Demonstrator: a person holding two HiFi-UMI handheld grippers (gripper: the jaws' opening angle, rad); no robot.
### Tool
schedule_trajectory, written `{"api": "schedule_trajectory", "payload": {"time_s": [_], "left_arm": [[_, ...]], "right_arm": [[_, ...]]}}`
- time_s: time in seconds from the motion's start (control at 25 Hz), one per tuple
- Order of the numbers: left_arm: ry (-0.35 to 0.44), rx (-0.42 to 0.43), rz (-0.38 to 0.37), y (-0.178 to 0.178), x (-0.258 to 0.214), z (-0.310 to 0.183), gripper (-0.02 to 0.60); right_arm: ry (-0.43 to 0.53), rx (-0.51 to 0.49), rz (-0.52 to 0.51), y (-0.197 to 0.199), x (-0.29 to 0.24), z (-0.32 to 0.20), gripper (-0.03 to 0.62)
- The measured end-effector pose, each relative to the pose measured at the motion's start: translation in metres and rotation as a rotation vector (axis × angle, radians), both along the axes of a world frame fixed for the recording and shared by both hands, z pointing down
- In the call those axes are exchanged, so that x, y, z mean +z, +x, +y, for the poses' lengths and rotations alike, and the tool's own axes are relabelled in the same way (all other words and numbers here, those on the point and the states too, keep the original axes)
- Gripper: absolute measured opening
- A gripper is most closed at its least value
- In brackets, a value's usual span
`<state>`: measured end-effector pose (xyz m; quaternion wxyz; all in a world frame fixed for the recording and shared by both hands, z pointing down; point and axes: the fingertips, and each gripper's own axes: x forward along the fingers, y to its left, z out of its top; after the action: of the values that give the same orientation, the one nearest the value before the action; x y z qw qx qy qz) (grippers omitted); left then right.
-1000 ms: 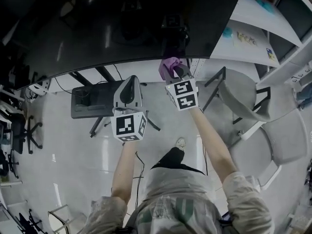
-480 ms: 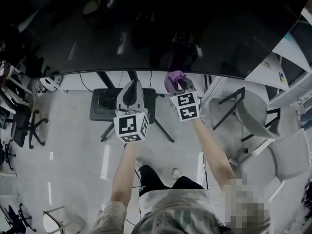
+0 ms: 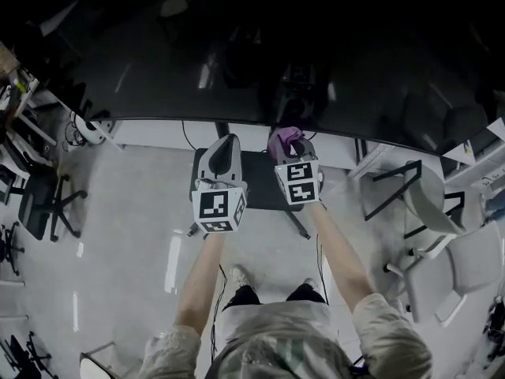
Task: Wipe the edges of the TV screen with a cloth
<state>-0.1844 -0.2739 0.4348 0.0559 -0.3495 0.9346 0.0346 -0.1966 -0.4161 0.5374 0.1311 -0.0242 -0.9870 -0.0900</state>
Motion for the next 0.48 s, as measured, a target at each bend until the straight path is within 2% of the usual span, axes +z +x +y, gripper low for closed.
{"api": "schedule_trajectory", "payload": {"time_s": [0.28, 0.48], "left_arm": [[-0.009, -0.031, 0.004, -0.048, 0.006, 0.047, 0.015], [-0.013, -0.058, 0.024, -0.075, 0.018, 0.110, 0.015]], "right_arm": [[-0.003, 0.034, -0.002, -0.033, 0.012, 0.016, 0.063], [0.010, -0.017, -0.016, -0.062, 0.007, 0.097, 0.063]]}}
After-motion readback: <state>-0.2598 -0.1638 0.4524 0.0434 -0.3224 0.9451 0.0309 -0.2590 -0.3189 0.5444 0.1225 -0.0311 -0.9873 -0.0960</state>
